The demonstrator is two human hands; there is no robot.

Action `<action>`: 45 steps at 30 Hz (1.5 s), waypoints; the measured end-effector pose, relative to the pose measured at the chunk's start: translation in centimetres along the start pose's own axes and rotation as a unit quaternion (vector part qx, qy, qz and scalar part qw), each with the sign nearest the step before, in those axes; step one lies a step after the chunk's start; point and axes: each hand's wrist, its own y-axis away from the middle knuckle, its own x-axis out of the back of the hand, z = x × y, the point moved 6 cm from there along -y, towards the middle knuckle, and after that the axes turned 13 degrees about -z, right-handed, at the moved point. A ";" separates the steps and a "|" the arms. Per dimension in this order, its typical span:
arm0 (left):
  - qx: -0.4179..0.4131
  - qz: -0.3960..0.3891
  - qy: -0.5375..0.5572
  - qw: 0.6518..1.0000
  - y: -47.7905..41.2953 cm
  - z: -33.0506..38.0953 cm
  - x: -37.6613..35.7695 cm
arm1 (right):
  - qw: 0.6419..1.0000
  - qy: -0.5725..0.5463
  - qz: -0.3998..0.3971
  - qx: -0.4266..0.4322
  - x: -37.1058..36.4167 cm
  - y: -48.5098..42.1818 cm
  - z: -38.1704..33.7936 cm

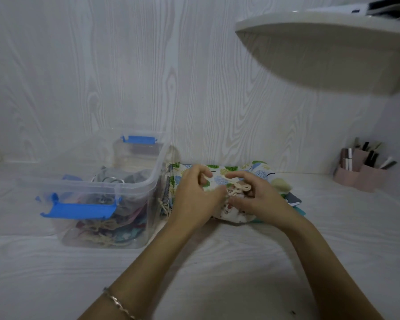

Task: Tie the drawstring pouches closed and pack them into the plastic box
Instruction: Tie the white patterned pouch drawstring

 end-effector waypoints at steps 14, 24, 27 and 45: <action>0.243 -0.312 0.529 0.750 0.6 -1.1 -6.3 | 0.988 -0.117 0.071 0.069 0.6 1.6 -3.4; 0.130 -0.261 0.582 0.759 -4.6 9.1 1.2 | 0.969 -0.067 0.146 0.186 2.6 1.0 -12.4; 0.128 -0.200 0.570 0.787 -5.4 9.1 6.6 | 0.968 -0.087 0.117 0.206 1.2 -1.9 -14.8; 0.403 -0.145 0.001 0.904 -3.6 -3.2 18.5 | 0.953 0.208 -0.216 0.055 -12.4 -12.0 -17.0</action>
